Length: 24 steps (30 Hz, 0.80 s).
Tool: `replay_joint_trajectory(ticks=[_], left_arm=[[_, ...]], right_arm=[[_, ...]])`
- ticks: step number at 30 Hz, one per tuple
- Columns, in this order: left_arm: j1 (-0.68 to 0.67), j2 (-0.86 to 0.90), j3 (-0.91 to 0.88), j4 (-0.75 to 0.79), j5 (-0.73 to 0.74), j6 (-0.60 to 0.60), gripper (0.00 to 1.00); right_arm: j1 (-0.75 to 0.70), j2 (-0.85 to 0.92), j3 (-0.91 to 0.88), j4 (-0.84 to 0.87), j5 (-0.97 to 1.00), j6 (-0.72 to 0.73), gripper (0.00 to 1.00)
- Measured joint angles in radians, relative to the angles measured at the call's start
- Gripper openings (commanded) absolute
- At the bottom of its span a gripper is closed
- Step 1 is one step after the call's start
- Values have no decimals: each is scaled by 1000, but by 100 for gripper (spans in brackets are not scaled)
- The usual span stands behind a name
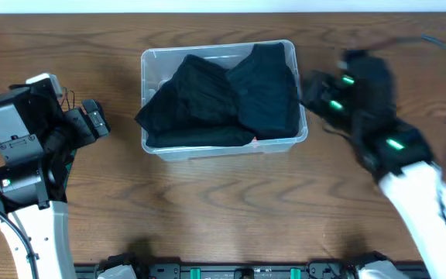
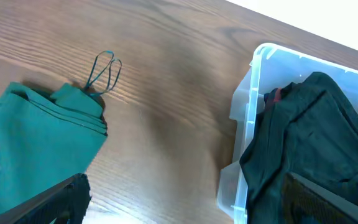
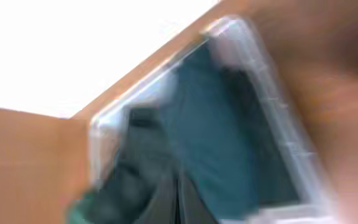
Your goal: Pack container
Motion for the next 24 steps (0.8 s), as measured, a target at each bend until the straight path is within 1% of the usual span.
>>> replay_joint_trajectory(ticks=[3,6,7,8,11,12,14,15,16,19,24], left_arm=[[0,0,0,0,0,0,98],[0,0,0,0,0,0,98],[0,0,0,0,0,0,98],[0,0,0,0,0,0,98],[0,0,0,0,0,0,98],[0,0,0,0,0,0,98],[0,0,0,0,0,0,98],[0,0,0,0,0,0,98],[0,0,0,0,0,0,98],[0,0,0,0,0,0,98],[0,0,0,0,0,0,98]], right_arm=[[-93,-100,-5,-245,32,-85,1],[-172,-172,-7,-424,55,-178,26],[-188,-193,-8,-461,54,-209,37],[-204,-224,-10,-502,56,-261,42],[-214,-296,-10,-568,62,-367,51],[-215,-316,-10,-585,63,-395,56],[-215,-351,-10,-606,61,-453,74],[-215,-369,-10,-611,63,-485,97],[-216,-379,-10,-614,64,-497,99],[-216,-403,-10,-625,67,-550,99],[-216,-404,-10,-637,69,-575,99]])
